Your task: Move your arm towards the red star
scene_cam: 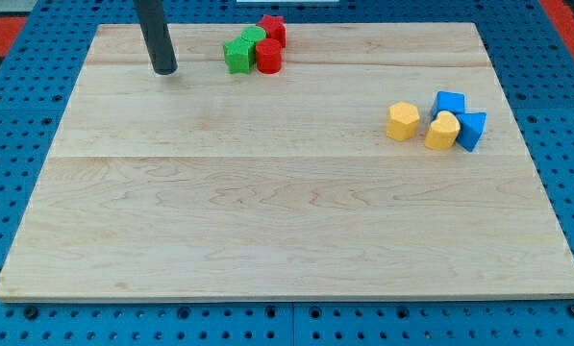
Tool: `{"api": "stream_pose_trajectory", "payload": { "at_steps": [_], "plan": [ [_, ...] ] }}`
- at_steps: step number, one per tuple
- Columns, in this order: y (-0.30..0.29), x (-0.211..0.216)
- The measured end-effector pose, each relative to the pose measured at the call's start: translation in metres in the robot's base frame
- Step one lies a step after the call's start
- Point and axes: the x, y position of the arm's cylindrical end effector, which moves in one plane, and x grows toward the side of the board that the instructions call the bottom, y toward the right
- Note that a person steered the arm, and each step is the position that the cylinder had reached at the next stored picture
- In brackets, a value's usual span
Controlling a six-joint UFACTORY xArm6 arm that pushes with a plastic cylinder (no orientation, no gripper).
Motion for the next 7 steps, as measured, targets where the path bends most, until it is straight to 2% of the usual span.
{"api": "stream_pose_trajectory", "payload": {
  "at_steps": [2,3,4,5,6,7],
  "plan": [
    [-0.002,0.0],
    [0.024,0.026],
    [0.067,0.057],
    [0.157,0.069],
    [0.256,0.048],
    [0.299,-0.018]
  ]
}}
